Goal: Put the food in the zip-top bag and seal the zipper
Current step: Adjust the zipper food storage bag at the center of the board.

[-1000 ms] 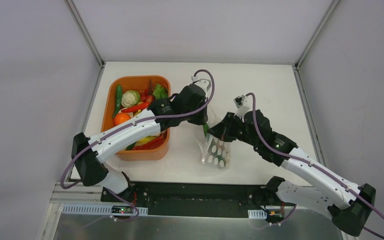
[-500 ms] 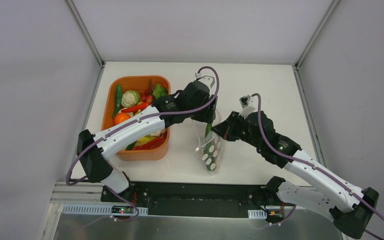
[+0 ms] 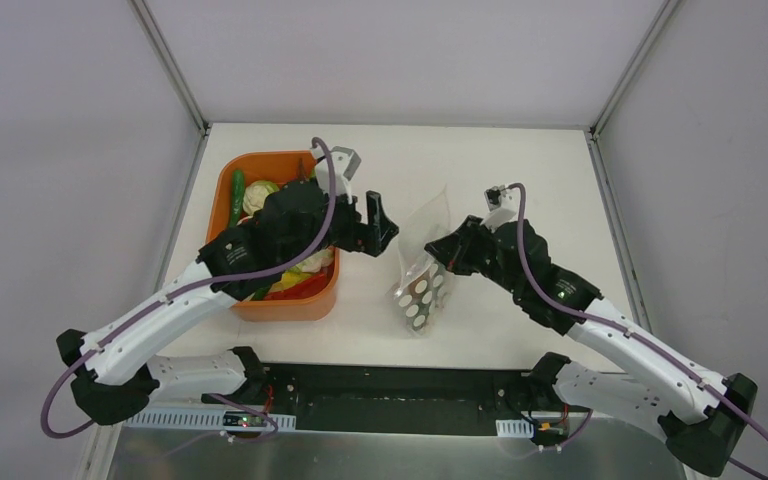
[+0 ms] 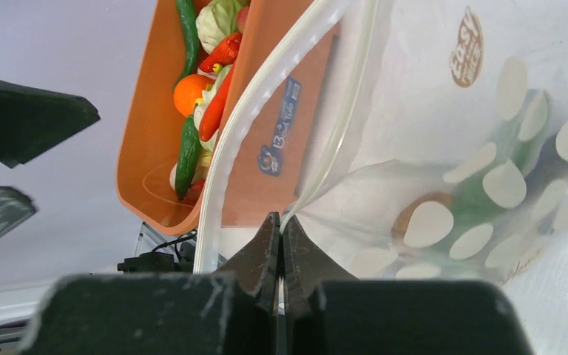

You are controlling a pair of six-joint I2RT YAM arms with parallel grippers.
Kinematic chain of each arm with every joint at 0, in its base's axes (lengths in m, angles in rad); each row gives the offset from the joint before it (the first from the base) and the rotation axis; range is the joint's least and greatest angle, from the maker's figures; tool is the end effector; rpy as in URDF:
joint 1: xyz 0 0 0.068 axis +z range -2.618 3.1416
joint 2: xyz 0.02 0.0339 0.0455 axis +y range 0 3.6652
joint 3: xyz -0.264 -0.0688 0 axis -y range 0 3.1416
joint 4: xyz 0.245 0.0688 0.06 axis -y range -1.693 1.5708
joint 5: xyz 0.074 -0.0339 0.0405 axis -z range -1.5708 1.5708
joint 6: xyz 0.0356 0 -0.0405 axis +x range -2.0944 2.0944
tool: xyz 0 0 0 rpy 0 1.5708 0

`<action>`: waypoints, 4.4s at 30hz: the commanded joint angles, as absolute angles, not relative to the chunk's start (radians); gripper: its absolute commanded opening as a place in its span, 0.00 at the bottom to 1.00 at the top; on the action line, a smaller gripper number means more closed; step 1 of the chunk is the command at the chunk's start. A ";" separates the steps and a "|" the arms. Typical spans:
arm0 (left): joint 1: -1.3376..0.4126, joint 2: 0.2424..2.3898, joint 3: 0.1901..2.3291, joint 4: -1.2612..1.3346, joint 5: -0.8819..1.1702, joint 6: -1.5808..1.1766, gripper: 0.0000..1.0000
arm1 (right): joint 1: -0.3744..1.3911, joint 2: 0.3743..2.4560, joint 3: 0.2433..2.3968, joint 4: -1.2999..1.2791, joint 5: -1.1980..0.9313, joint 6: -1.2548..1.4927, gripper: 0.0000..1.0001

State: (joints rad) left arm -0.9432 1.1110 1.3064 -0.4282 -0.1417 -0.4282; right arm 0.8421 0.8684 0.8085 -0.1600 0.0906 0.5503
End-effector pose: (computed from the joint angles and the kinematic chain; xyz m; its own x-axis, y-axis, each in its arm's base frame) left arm 0.1437 -0.1896 0.4313 -0.4225 -0.1177 -0.8987 0.5993 0.7076 -0.3744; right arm 0.1385 0.1504 0.3364 -0.4816 0.2425 -0.8422 -0.5072 0.7065 0.4935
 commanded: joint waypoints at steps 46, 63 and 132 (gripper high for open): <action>-0.661 0.827 1.026 -0.625 -0.319 -0.529 0.99 | 0.842 1.184 1.069 -0.401 -0.055 0.348 0.03; -0.824 1.115 1.123 -0.362 0.048 -0.602 0.85 | 0.843 1.074 1.027 -0.349 -0.016 0.410 0.04; -0.848 1.096 1.190 -0.456 -0.098 -0.487 0.78 | 0.856 0.952 1.033 -0.447 0.182 0.553 0.00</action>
State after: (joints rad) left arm -0.8536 1.2213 1.2335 -0.4740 -0.0856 -0.5159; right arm 0.8516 0.9653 1.0435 -0.5014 0.1528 0.5396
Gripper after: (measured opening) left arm 0.727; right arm 0.009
